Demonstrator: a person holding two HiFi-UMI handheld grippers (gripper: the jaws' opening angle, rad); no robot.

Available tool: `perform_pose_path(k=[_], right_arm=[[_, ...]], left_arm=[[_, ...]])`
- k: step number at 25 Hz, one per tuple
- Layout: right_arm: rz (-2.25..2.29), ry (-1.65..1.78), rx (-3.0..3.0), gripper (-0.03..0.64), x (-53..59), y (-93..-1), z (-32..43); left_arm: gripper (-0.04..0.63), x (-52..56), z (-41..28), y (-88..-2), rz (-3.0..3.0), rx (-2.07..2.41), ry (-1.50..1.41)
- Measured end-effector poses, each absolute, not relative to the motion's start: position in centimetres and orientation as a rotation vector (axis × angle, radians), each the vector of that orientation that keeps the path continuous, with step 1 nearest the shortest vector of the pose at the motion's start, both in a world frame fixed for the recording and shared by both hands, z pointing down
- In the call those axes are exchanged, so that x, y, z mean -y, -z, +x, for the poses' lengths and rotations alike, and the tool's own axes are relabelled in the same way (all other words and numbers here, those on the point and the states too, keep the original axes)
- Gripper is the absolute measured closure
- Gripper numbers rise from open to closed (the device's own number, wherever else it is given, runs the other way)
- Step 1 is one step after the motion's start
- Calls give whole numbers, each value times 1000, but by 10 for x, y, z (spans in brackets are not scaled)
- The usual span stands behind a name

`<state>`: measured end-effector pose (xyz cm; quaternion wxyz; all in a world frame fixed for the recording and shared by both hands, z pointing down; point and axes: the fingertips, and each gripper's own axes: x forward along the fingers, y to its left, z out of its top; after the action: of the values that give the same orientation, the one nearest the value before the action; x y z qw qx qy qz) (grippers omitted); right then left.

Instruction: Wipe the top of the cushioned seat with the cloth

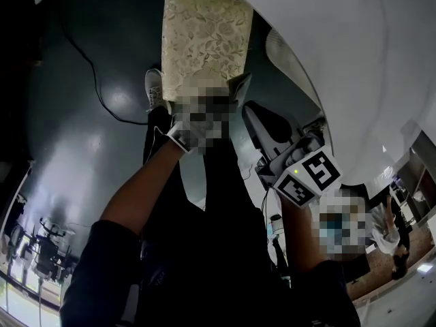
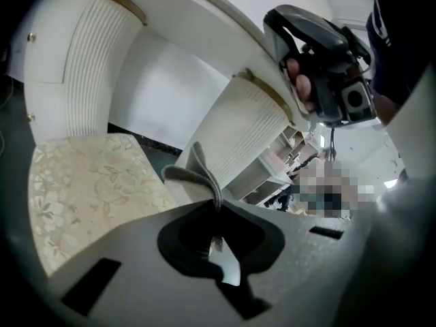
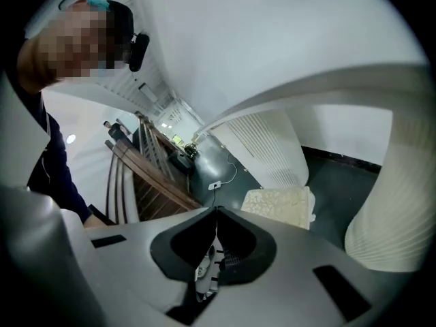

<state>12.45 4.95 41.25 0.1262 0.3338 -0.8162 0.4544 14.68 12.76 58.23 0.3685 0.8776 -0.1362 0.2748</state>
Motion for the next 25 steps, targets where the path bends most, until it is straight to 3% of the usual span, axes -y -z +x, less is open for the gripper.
perform_pose_path(k=[9, 25], right_arm=[[962, -1201, 2473, 591, -26, -338, 75], [1031, -1026, 2643, 591, 1, -161, 26]], left_arm=[[580, -67, 67, -503, 2299, 508, -658], [581, 10, -11, -221, 2574, 707, -414]])
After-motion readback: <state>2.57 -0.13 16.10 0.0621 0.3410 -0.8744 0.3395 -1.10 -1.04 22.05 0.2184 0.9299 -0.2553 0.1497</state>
